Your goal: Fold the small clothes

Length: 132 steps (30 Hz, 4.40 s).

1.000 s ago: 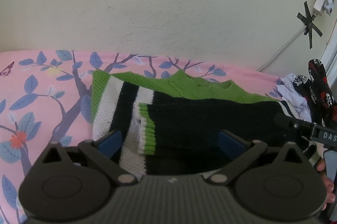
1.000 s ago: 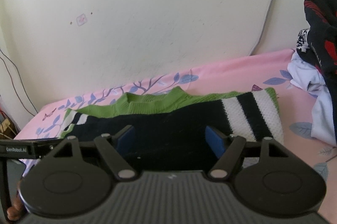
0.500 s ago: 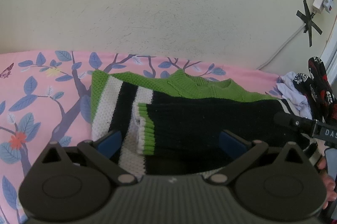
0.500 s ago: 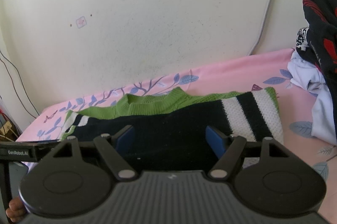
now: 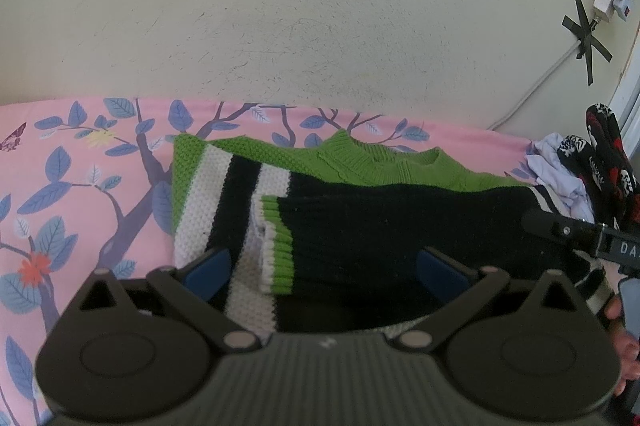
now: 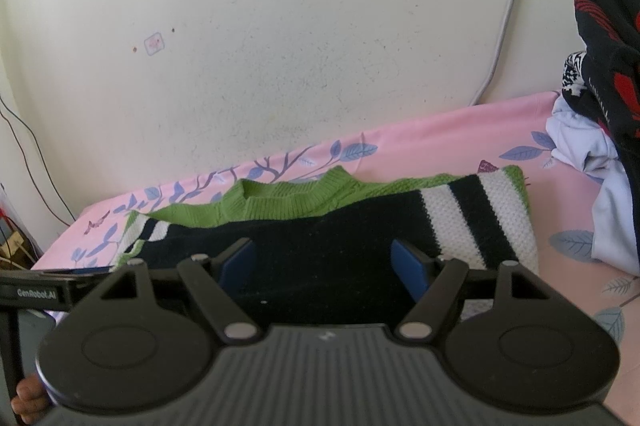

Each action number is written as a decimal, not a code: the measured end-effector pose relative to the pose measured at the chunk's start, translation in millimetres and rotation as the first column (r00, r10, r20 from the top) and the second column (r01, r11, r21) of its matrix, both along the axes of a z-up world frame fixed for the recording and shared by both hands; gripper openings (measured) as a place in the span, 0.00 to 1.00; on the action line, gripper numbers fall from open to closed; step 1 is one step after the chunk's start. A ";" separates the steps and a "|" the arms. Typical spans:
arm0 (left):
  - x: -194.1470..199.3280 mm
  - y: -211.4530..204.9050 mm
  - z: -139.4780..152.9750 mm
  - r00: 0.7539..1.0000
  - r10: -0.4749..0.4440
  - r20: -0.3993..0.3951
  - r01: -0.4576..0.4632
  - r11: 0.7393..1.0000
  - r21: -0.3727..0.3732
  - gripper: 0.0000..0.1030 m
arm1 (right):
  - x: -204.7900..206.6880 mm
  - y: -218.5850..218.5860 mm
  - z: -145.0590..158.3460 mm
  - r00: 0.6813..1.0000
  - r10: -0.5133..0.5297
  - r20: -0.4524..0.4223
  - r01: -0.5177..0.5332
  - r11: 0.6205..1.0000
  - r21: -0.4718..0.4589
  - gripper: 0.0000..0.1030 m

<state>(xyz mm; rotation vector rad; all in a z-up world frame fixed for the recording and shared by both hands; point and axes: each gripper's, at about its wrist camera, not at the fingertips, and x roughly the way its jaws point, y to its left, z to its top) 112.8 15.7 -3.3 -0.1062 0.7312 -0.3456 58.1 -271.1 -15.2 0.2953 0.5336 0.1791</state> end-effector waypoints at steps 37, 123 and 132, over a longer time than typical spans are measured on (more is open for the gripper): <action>1.3 -0.3 -0.6 1.000 -0.014 0.002 0.014 1.000 0.019 1.00 | 4.7 7.6 -0.1 1.000 -0.010 -0.021 0.009 0.999 -0.034 0.66; 2.3 0.5 -1.9 1.000 -0.024 0.002 0.024 0.999 0.027 1.00 | 4.3 14.1 1.9 0.999 -0.030 -0.019 0.029 0.996 -0.079 0.66; 2.7 0.3 -2.3 1.000 -0.027 0.003 0.027 0.999 0.031 1.00 | 5.4 8.9 1.0 0.999 -0.037 -0.011 0.037 0.998 -0.043 0.66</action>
